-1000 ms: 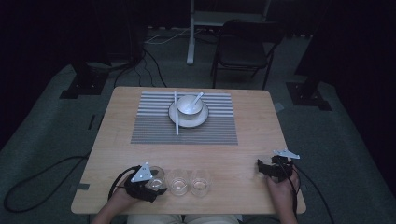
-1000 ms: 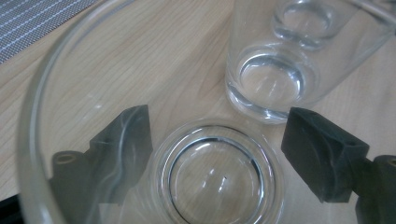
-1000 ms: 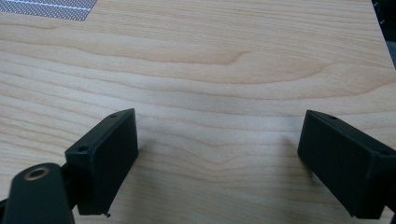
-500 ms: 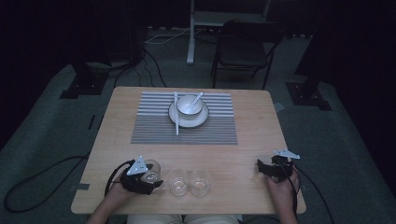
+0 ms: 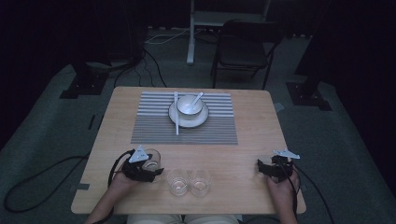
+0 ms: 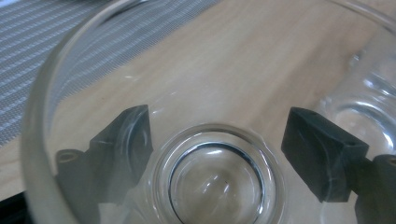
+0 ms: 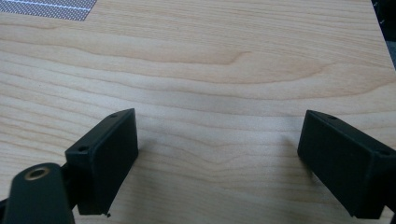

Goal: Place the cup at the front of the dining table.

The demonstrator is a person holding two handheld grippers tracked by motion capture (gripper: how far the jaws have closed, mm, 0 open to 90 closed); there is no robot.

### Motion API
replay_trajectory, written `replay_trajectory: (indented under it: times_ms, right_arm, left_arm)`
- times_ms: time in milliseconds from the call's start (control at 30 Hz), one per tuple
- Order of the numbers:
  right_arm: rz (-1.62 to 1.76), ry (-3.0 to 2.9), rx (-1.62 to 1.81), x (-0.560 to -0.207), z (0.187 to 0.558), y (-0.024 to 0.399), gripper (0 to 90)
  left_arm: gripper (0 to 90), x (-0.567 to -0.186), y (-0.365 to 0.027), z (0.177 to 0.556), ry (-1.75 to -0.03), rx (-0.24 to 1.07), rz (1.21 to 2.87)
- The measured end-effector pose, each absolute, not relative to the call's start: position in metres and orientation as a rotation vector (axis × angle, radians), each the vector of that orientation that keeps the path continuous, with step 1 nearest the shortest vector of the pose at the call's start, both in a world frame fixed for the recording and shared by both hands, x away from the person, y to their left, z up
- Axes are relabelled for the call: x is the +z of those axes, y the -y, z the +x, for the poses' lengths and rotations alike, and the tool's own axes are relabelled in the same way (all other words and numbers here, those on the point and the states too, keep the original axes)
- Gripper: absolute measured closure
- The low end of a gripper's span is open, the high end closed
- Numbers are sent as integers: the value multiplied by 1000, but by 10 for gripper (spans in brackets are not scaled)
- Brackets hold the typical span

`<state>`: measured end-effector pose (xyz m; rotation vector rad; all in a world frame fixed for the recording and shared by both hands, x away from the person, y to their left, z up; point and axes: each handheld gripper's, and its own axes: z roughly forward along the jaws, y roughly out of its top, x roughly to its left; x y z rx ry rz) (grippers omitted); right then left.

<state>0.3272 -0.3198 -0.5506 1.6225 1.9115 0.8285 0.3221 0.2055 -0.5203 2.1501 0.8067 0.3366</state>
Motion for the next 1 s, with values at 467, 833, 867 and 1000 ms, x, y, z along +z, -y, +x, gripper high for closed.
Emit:
replay_trajectory:
  times_ms: [467,833,867,1000]
  right_arm:
    - [1622,-1912,827,-551,327,320,117]
    - [1622,-1912,827,-551,327,320,116]
    - [1622,-1912,827,-551,327,320,116]
    - [1622,-1912,828,-551,327,320,116]
  left_arm:
    - [214,-509,-201,360,-915,424,2102]
    - [214,-501,-196,394,-1024,518,2040]
    - [214,-501,-196,397,-1030,518,2034]
    - [214,-498,-194,411,-1066,538,2008]
